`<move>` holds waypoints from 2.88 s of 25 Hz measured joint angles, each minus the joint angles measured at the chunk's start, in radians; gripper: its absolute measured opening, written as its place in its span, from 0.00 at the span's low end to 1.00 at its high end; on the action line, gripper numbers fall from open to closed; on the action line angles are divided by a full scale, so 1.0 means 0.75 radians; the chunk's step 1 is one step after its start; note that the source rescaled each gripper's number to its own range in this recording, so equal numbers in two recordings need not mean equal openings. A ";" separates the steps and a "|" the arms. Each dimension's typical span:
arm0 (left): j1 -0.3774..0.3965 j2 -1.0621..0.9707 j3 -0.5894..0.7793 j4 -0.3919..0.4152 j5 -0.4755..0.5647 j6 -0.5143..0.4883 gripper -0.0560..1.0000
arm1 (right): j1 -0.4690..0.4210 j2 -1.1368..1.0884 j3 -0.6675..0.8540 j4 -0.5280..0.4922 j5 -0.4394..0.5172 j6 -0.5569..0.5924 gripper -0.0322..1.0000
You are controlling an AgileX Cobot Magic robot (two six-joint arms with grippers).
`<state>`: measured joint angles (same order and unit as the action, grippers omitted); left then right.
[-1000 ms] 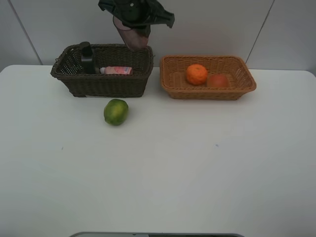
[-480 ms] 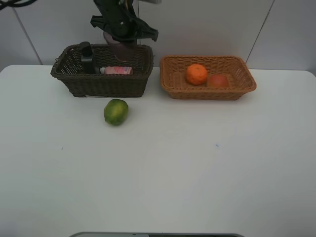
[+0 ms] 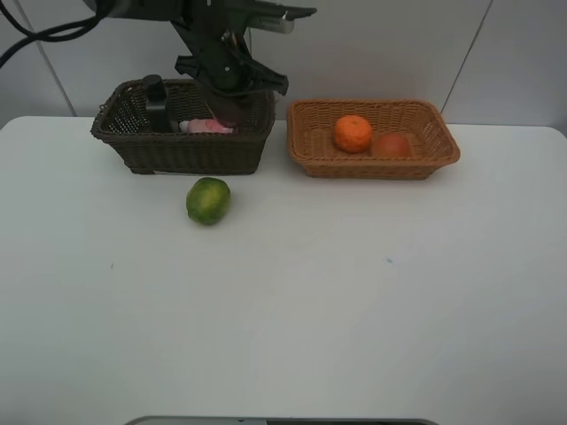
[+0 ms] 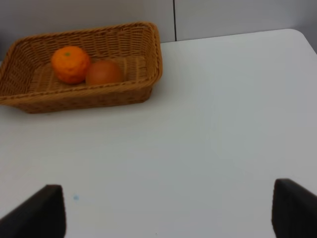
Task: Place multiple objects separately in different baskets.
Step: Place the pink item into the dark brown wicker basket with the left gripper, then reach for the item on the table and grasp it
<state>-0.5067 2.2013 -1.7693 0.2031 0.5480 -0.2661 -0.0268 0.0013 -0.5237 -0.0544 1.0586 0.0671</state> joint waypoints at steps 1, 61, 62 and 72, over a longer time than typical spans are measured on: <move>0.000 0.015 0.000 -0.004 -0.005 0.000 0.05 | 0.000 0.000 0.000 0.000 0.000 0.000 0.82; -0.022 -0.445 0.749 -0.154 0.116 -0.069 1.00 | 0.000 0.000 0.000 0.000 0.000 0.000 0.82; -0.023 -0.436 0.749 -0.154 0.107 -0.069 1.00 | 0.000 0.000 0.000 0.000 0.000 0.000 0.82; -0.024 -0.295 0.765 -0.106 -0.042 -0.095 1.00 | 0.000 0.000 0.000 0.000 0.000 0.000 0.82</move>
<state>-0.5249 1.9802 -1.1955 0.1239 0.5165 -0.3373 -0.0268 0.0012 -0.5237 -0.0544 1.0586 0.0671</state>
